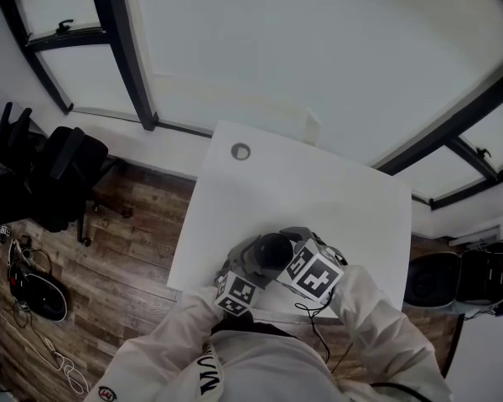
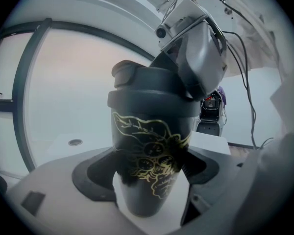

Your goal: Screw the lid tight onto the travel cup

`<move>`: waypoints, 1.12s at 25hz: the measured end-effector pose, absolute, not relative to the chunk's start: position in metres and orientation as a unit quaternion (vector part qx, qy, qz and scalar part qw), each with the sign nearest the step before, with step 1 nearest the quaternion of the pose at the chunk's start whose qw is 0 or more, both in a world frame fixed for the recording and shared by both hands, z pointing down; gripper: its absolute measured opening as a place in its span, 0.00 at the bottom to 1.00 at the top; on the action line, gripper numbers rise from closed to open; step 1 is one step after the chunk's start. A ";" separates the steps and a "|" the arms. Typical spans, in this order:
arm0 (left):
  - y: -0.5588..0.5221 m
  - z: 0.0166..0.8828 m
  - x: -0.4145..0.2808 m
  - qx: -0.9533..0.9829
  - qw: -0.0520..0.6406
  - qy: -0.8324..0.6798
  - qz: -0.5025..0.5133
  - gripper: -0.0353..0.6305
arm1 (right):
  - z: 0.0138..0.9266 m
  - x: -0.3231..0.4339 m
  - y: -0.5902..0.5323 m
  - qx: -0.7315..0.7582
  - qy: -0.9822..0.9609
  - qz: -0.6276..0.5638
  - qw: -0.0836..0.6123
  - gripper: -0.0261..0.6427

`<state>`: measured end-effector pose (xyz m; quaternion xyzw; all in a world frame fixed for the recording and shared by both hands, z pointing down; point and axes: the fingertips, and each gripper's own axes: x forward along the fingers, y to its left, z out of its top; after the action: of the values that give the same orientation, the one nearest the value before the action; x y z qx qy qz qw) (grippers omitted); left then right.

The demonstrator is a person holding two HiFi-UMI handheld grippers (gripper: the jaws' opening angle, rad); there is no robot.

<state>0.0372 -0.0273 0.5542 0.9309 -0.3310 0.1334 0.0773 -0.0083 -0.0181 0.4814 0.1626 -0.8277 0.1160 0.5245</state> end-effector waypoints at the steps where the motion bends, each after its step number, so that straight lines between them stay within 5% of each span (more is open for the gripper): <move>1: -0.027 0.553 0.037 0.931 0.077 -0.331 0.133 0.67 | 0.482 -0.009 -0.018 0.153 -0.825 0.110 0.533 0.65; 13: -0.026 0.552 0.037 0.931 0.078 -0.330 0.132 0.67 | 0.484 -0.010 -0.012 0.076 -0.806 0.074 0.582 0.65; 28: -0.023 0.555 0.039 0.939 0.073 -0.307 0.135 0.67 | 0.489 -0.007 0.004 -0.140 -0.748 -0.134 0.635 0.65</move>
<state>0.0389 -0.0229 0.5545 0.9392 -0.3072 0.1347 0.0734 -0.0067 0.0038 0.4892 -0.1397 -0.7480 -0.1336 0.6349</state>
